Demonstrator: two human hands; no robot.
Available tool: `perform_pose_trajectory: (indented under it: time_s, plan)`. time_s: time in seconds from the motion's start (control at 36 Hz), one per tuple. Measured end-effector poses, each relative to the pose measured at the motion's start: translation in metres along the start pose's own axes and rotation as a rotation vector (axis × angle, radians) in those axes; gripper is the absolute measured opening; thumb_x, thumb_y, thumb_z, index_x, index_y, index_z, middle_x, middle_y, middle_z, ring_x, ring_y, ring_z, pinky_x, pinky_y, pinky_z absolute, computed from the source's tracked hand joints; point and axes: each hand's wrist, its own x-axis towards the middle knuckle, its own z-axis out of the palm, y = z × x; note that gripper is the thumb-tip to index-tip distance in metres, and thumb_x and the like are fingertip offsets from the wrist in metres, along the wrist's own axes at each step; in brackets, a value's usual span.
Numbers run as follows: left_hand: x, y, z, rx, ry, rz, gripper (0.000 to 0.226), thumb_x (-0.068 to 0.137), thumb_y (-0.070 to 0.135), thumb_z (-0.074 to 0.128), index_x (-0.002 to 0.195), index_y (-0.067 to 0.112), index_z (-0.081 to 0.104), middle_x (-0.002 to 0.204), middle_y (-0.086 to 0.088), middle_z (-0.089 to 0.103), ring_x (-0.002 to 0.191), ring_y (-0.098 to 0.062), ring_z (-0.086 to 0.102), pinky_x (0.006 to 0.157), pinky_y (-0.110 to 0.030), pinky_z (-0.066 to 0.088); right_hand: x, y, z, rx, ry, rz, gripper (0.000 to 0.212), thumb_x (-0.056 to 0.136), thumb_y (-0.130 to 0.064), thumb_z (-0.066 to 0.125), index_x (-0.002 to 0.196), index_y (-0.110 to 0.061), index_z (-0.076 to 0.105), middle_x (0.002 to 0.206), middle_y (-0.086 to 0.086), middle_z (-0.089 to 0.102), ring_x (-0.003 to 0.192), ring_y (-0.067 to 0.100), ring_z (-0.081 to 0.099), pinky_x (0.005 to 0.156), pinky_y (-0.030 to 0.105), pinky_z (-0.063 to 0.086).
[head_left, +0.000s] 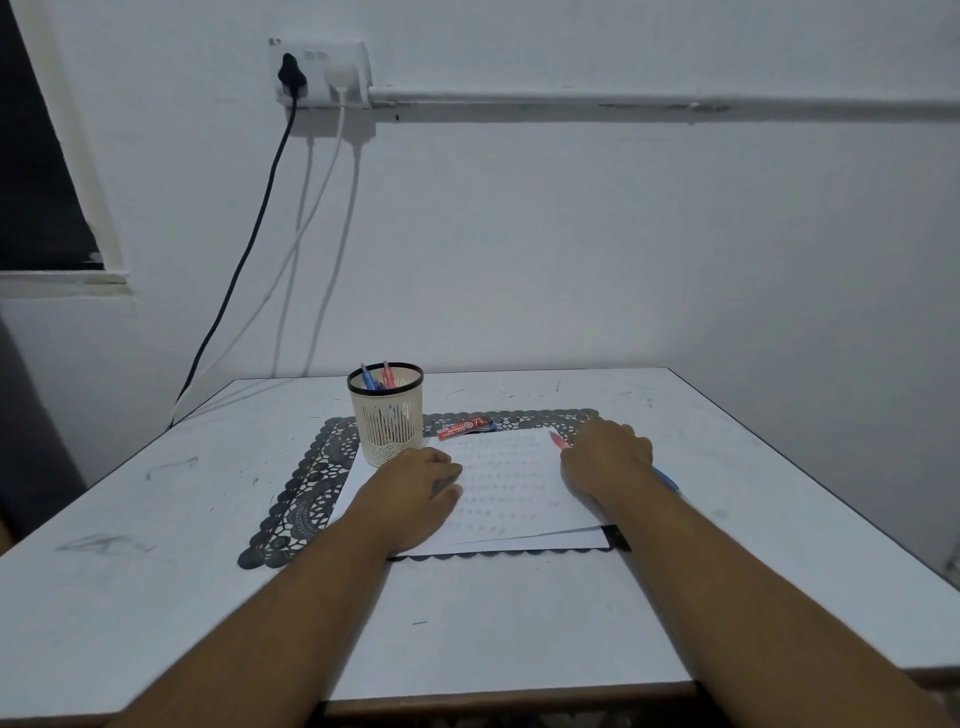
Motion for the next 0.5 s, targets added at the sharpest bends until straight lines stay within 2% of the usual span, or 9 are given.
perform_pose_trajectory:
  time_s: [0.11,0.22,0.28,0.33,0.42,0.5]
  plan:
    - [0.000,0.001,0.000,0.009,0.018,0.006,0.035,0.103,0.038,0.051,0.117,0.012,0.068,0.131,0.007,0.060,0.124,-0.013,0.050,0.102,-0.035,0.046,0.000,-0.005,0.001,0.138,0.128,-0.087,0.008,0.095,-0.024,0.049,0.097,-0.018,0.054,0.103,0.005,0.064,0.091,0.027,0.059,0.073,0.036,0.041]
    - [0.000,0.000,0.000,-0.001,0.049,0.022,0.032,0.100,0.039,0.052,0.119,0.018,0.067,0.128,0.009,0.060,0.123,-0.014,0.052,0.100,-0.036,0.048,-0.004,-0.019,-0.003,0.266,0.175,-0.235,0.020,0.104,-0.035,0.044,0.098,-0.020,0.054,0.086,0.001,0.065,0.082,0.026,0.060,0.067,0.036,0.045]
    - [-0.001,0.002,0.000,-0.014,0.129,0.033,0.040,0.099,0.040,0.056,0.135,0.024,0.060,0.138,0.010,0.056,0.131,-0.013,0.047,0.106,-0.031,0.043,-0.011,-0.027,0.000,0.351,0.140,-0.310,0.018,0.103,-0.038,0.047,0.095,-0.024,0.055,0.086,-0.002,0.065,0.080,0.023,0.060,0.065,0.036,0.044]
    - [-0.002,0.006,-0.002,-0.035,0.255,0.078,0.047,0.095,0.038,0.065,0.139,0.026,0.055,0.140,0.011,0.053,0.132,-0.012,0.044,0.108,-0.026,0.036,-0.019,-0.033,0.008,0.426,0.062,-0.374,0.017,0.101,-0.038,0.050,0.090,-0.028,0.056,0.083,-0.005,0.064,0.075,0.018,0.059,0.061,0.035,0.041]
    - [-0.002,0.010,-0.005,-0.028,0.366,0.191,0.043,0.089,0.037,0.073,0.129,0.027,0.060,0.130,0.012,0.056,0.124,-0.011,0.049,0.106,-0.029,0.038,-0.026,-0.040,0.016,0.521,-0.045,-0.471,0.015,0.098,-0.039,0.060,0.088,-0.027,0.062,0.077,-0.007,0.064,0.068,0.012,0.056,0.061,0.033,0.041]
    - [-0.002,0.014,-0.008,0.026,0.342,0.199,0.028,0.089,0.038,0.074,0.115,0.031,0.066,0.115,0.016,0.064,0.113,-0.009,0.053,0.102,-0.034,0.039,-0.029,-0.048,0.020,0.682,-0.146,-0.532,0.016,0.096,-0.034,0.067,0.083,-0.025,0.064,0.071,-0.010,0.059,0.063,0.009,0.049,0.062,0.030,0.038]
